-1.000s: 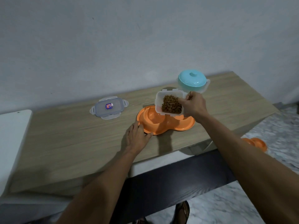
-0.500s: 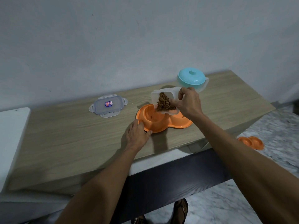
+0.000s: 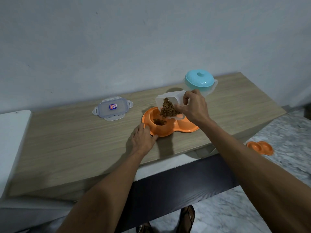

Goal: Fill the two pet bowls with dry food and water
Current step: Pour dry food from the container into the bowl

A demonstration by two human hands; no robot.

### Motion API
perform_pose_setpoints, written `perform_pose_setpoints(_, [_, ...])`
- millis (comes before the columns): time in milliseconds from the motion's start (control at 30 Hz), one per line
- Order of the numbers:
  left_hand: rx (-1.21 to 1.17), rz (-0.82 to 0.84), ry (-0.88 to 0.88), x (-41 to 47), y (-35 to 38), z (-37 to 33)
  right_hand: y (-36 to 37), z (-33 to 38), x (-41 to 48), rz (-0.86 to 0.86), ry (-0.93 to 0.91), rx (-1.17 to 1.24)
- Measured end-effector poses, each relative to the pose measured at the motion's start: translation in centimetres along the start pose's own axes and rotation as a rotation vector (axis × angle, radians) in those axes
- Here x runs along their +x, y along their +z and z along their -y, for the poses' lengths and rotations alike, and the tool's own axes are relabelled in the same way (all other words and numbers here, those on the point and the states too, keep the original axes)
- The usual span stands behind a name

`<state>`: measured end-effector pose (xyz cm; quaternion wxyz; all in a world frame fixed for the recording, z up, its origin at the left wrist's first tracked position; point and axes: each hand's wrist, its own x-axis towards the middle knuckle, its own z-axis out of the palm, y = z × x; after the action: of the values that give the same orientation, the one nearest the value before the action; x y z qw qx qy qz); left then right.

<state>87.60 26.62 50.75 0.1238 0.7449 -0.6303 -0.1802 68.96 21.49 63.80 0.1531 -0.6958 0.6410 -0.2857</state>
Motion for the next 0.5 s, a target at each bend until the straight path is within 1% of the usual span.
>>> perform_pose_setpoints(133, [0.005,-0.002,0.002,-0.09,-0.13,-0.09,-0.08,-0.1,0.02,-0.003,-0.002,-0.026])
perform_pose_setpoints(267, [0.006,0.001,0.009,-0.14,-0.07,0.07,-0.19,-0.22,0.11,-0.012,0.022,-0.009])
perform_pose_setpoints(500, [0.011,-0.007,0.009,-0.12,0.03,-0.04,-0.24,-0.28,0.12,-0.015,0.014,-0.002])
